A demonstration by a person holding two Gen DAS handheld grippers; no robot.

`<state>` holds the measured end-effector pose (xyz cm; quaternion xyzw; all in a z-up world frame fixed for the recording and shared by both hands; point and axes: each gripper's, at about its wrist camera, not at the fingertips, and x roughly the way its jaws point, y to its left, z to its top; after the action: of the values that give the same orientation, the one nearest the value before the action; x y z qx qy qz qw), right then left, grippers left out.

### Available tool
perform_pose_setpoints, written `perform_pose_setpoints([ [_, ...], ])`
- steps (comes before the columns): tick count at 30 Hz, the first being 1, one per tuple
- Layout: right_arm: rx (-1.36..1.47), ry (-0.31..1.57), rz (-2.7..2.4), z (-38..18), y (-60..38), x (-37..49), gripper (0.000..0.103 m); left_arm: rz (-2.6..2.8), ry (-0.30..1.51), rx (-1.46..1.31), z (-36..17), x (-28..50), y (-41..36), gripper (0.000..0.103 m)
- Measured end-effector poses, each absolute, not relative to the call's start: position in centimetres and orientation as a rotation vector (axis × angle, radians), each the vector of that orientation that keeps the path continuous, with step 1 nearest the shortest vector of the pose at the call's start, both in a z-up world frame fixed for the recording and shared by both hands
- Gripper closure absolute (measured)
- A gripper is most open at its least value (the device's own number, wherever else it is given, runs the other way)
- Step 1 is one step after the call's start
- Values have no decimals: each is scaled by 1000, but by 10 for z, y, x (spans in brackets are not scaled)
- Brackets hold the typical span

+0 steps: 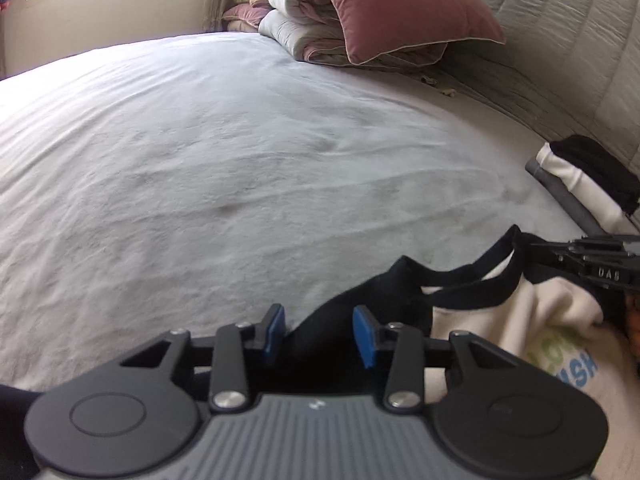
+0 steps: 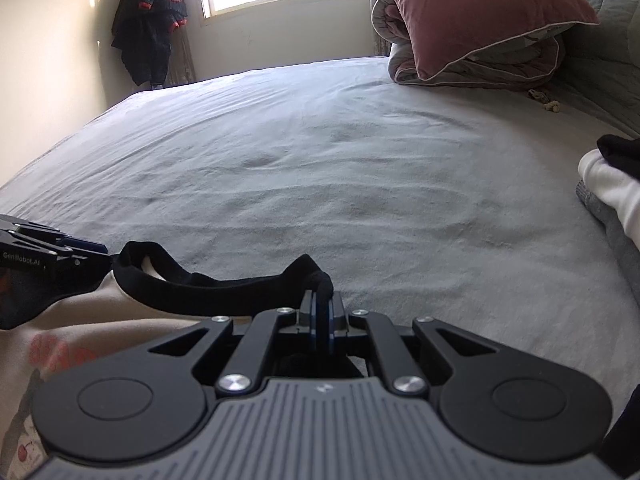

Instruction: Fold clothes

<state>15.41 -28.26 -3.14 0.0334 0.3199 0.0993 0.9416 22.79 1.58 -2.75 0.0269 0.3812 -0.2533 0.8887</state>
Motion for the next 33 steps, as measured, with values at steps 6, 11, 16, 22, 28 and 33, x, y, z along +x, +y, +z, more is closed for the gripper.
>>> perform_pose_setpoints([
  [6, 15, 629, 192, -33, -274, 151, 97, -435, 752, 56, -30, 210, -3, 99],
  [11, -10, 539, 167, -19, -263, 144, 97, -223, 588, 2, -22, 188, 6, 99],
  [16, -120, 428, 173, 4, -229, 164, 98, -83, 472, 32, -4, 194, 13, 99],
  [22, -184, 469, 148, -17, -206, 223, 98, 29, 466, 80, -10, 232, 18, 99],
  [28, -178, 572, 147, -51, -203, 256, 98, 46, 590, 105, -47, 259, 15, 99],
  [33, -70, 590, 181, -49, -219, 258, 93, 38, 610, 69, -44, 259, 19, 96],
])
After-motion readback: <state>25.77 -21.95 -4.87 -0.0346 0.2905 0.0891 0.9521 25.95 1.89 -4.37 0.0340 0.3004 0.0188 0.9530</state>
